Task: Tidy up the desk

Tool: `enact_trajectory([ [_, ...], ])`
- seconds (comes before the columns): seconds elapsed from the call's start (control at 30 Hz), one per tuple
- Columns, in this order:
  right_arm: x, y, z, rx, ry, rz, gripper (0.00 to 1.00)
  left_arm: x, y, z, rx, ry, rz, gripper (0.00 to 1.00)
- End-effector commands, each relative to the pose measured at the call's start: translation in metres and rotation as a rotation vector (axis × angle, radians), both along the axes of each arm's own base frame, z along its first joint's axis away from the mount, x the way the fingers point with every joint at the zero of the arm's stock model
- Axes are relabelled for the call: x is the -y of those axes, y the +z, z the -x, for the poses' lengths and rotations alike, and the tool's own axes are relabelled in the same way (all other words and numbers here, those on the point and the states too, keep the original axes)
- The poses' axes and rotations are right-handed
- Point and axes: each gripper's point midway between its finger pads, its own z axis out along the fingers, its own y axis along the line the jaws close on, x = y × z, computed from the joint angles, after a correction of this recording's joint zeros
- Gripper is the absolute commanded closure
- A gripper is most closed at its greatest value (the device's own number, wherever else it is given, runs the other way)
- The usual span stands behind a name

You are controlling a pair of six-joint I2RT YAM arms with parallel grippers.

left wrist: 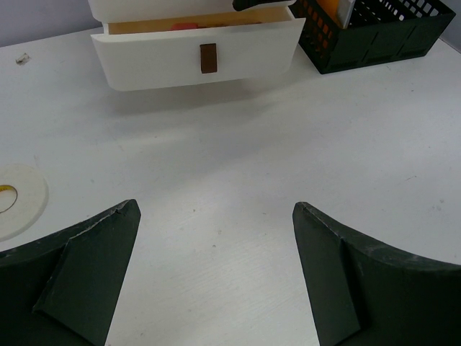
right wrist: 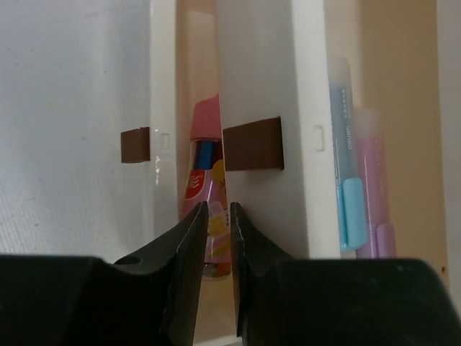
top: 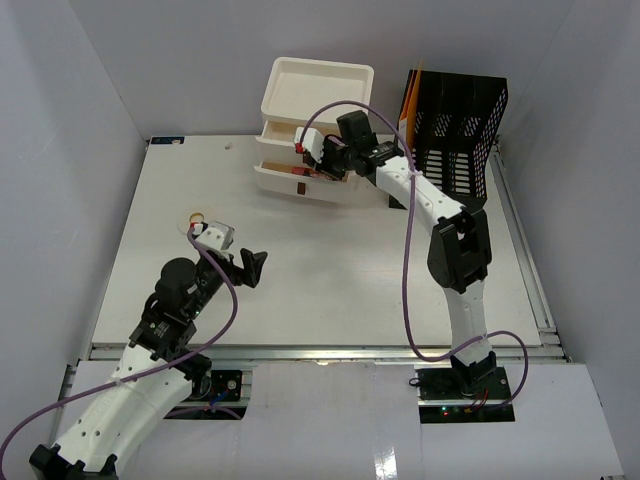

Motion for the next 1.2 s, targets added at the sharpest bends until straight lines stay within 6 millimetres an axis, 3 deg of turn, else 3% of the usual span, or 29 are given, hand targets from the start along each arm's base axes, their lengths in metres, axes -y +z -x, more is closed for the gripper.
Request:
enact_trajectory([
  [0.0,-0.001,0.059,-0.048,0.137,-0.264,-0.205,0.68,0.001,0.000,-0.001,0.003,-0.007,-0.005,0.02],
  [0.17,0.007,0.072,-0.069,0.195,-0.400,-0.305,0.65,0.000,-0.002,-0.001,-0.001,-0.003,-0.012,0.02],
  [0.27,0.006,0.080,-0.076,0.232,-0.427,-0.355,0.56,0.000,-0.001,-0.001,-0.001,-0.003,-0.012,0.02],
  [0.37,0.012,0.082,-0.084,0.257,-0.486,-0.384,0.49,0.000,-0.003,-0.001,-0.003,-0.004,-0.015,0.02],
  [0.53,0.019,0.076,-0.095,0.285,-0.550,-0.396,0.47,0.000,-0.003,-0.001,-0.004,-0.003,-0.016,0.02],
  [0.7,0.024,0.078,-0.089,0.272,-0.547,-0.402,0.46,0.000,-0.003,-0.002,-0.006,-0.003,-0.011,0.02],
  [0.83,0.014,0.090,-0.044,0.145,-0.349,-0.389,0.43,0.000,-0.003,-0.003,-0.009,0.006,-0.004,0.02],
  [0.9,0.001,0.097,0.008,0.021,-0.082,-0.383,0.41,-0.007,-0.002,-0.007,-0.012,0.059,0.011,0.02],
  [1.0,0.011,0.122,0.067,-0.062,0.113,-0.428,0.34,-0.020,-0.005,-0.017,-0.034,0.166,0.042,0.02],
  [1.03,0.015,0.121,0.087,-0.112,0.161,-0.446,0.33,-0.027,-0.007,-0.021,-0.050,0.216,0.051,0.02],
  [1.07,0.017,0.107,0.106,-0.190,0.204,-0.453,0.32,-0.033,-0.013,-0.028,-0.102,0.265,0.048,0.02],
  [1.13,0.028,0.110,0.134,-0.219,0.240,-0.467,0.30,-0.037,-0.035,-0.041,-0.214,0.301,0.020,0.02],
  [1.17,0.034,0.092,0.147,-0.270,0.249,-0.457,0.29,-0.038,-0.034,-0.047,-0.236,0.296,0.043,0.03],
])
